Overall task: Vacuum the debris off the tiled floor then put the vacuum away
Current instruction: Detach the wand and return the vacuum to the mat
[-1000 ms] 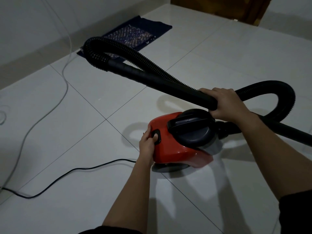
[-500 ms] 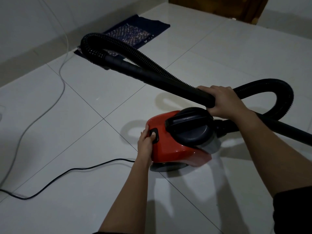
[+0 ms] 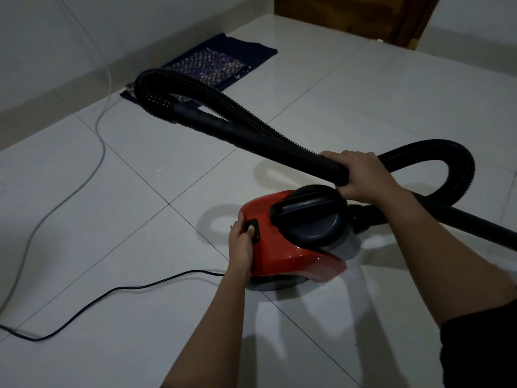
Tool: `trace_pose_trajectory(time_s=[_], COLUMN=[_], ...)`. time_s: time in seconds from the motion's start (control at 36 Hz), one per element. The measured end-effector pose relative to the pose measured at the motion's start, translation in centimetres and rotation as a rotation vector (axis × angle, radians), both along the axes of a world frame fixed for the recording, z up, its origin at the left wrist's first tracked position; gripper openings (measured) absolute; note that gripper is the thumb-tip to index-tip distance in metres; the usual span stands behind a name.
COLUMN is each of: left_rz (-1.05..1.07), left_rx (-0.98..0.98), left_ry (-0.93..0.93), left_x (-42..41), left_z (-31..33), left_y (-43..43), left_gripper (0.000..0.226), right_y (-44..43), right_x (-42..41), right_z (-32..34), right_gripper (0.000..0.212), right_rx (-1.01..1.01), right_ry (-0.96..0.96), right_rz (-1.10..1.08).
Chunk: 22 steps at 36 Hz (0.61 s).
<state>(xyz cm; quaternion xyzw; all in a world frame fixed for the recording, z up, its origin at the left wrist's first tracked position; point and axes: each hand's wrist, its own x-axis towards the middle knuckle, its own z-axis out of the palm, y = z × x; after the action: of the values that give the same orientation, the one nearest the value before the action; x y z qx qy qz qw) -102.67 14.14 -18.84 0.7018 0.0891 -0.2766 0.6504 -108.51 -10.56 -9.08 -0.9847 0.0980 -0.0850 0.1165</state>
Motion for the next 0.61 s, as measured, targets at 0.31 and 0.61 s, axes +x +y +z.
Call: trace_pose_trajectory(time_s=[0.31,0.61], left_rz=[-0.071,-0.043], left_rx=[0.158,0.165], left_ry=[-0.133,-0.282], left_x=[0.2,-0.6], left_z=[-2.2,1.7], left_y=[-0.5,-1.7], left_gripper=[0.062,0.045], right_y=[-0.1,-0.1], right_x=[0.0,0.0], right_z=[-0.1,-0.2], right_gripper=[0.069,0.071], right_rx=[-0.004,-0.015], right_ry=[0.002,0.022], right_rz=[-0.012,-0.032])
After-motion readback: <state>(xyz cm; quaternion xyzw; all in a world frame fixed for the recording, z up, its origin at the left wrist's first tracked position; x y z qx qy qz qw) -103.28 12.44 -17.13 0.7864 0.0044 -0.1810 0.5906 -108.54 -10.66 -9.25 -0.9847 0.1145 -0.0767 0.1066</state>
